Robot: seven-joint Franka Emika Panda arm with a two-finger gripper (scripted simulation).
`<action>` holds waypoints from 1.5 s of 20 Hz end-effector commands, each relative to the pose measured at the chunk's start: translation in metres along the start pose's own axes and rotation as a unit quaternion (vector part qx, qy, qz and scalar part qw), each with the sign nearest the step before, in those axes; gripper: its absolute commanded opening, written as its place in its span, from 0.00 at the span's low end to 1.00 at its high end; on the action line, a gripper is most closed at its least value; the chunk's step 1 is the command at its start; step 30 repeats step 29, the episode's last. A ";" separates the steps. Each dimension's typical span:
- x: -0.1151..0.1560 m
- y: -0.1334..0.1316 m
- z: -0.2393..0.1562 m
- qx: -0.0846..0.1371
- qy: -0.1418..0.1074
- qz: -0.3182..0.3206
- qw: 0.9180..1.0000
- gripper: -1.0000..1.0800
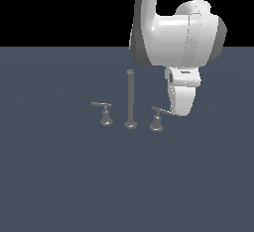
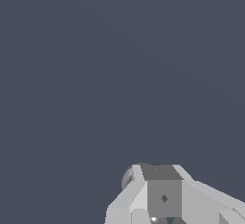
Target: Turn on the faucet by rotating a designated handle.
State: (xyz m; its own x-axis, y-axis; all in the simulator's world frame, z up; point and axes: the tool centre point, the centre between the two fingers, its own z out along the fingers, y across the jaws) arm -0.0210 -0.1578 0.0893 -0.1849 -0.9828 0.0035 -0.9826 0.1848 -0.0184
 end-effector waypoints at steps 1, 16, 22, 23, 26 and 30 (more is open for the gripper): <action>-0.008 0.015 0.000 -0.008 -0.002 -0.005 1.000 0.00; -0.035 0.048 -0.001 -0.008 -0.001 -0.002 1.000 0.00; -0.037 0.045 -0.001 -0.007 0.001 0.009 1.000 0.00; -0.045 0.045 -0.001 -0.008 0.000 0.007 1.000 0.00; -0.066 0.043 -0.001 -0.008 -0.001 0.001 1.000 0.00; -0.080 0.042 -0.001 -0.009 -0.002 -0.003 1.000 0.00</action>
